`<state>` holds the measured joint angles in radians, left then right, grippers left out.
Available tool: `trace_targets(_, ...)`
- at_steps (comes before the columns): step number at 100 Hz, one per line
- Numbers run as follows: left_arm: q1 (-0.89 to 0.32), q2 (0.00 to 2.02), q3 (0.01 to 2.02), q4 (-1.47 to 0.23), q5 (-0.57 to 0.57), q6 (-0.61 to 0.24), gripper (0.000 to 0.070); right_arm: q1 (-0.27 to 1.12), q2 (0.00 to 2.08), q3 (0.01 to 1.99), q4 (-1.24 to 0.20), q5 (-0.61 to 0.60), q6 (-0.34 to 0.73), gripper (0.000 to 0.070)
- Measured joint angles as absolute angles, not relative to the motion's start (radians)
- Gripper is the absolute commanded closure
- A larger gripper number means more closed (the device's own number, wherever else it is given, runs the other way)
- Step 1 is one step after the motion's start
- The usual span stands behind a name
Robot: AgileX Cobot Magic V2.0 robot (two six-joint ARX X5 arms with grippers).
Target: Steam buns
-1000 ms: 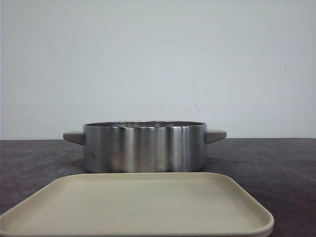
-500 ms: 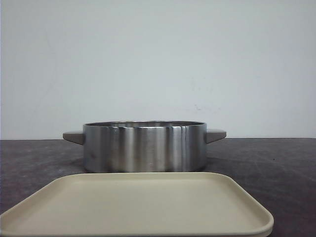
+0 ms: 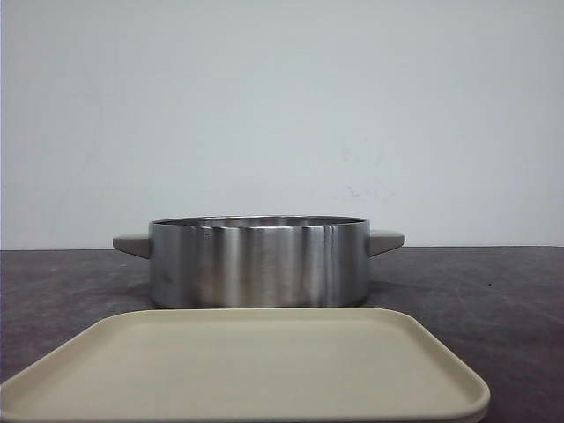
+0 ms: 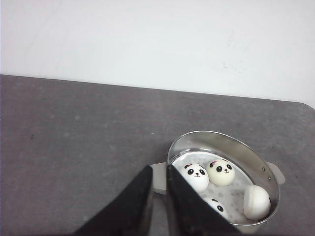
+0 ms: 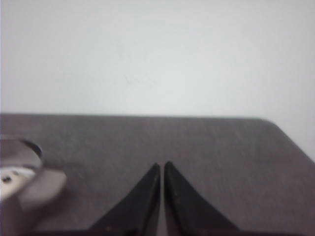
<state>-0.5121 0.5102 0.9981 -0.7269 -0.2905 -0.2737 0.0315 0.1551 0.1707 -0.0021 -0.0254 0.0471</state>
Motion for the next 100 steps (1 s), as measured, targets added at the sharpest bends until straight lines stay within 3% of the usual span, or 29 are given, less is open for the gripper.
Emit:
trace_targets(27,-0.512,0.51,0.998,-0.727,-0.29,-0.273,0.07,0.027,0.003,0.033,-0.154,-0.001,0.066,0.0692)
trace_targets(49,-0.512,0.51,0.998,-0.727,-0.29,-0.273,0.07,0.012,0.004,0.017,-0.177,0.003,0.078,0.0692)
trace_targets(73,-0.512,0.51,0.998,-0.727,-0.29,-0.274,0.07,0.012,0.004,0.017,-0.176,0.022,0.007,0.0692)
trace_targets(100,-0.512,0.51,0.998,-0.727,-0.29,-0.274,0.07,0.012,0.004,0.017,-0.17,0.022,-0.004,0.0692)
